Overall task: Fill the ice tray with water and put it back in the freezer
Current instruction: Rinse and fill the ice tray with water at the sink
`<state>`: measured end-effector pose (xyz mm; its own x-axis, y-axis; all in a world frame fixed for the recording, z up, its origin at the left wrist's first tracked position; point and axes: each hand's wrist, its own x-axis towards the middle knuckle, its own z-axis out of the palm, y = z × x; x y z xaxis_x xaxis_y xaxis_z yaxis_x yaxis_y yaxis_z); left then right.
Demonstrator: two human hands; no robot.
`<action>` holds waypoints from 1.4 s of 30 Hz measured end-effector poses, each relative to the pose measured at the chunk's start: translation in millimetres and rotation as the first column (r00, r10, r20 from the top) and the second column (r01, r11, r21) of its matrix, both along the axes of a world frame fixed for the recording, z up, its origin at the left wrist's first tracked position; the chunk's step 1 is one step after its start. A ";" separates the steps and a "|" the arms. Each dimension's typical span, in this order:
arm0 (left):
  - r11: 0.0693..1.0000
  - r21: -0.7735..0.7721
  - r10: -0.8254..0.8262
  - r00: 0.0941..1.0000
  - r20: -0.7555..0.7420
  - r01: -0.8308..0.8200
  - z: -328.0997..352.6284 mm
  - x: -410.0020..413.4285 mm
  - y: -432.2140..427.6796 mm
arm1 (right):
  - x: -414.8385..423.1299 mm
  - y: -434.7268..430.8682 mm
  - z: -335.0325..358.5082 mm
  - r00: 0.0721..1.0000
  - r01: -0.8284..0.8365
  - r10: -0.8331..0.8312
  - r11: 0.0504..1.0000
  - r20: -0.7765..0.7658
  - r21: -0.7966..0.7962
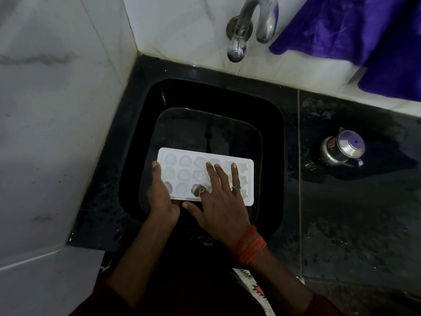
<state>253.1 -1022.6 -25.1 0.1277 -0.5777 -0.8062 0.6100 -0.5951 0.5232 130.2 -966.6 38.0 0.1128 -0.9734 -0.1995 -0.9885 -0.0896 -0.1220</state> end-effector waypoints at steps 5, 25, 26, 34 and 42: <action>1.000 0.000 0.005 1.000 -0.009 -0.005 -1.3 0.7 0.3 | -0.7 -0.3 1.0 1.000 0.008 -0.008 1.000 0.010 0.012; 0.998 -0.048 0.024 0.991 -0.131 -0.030 -0.4 1.0 6.0 | 1.3 -10.3 -4.9 0.992 0.118 -0.113 0.988 0.050 -0.098; 0.998 -0.049 0.028 0.990 -0.135 -0.035 -0.8 0.7 5.9 | 0.8 -10.6 -5.1 0.992 0.118 -0.114 0.988 0.047 -0.095; 0.997 -0.068 0.018 0.994 -0.106 -0.025 -7.8 2.5 7.8 | -0.9 -10.8 -5.7 0.994 0.108 -0.106 0.990 0.028 -0.090; 0.992 -0.127 0.004 0.991 -0.134 -0.021 -10.6 3.9 6.5 | -1.9 -11.6 -3.9 0.994 0.104 -0.100 0.988 0.036 -0.114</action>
<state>257.0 -1016.1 -35.7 0.0315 -0.6759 -0.7363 0.6864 -0.5209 0.5075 128.3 -978.2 34.1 0.0158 -0.9965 -0.0825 -0.9892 -0.0035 -0.1467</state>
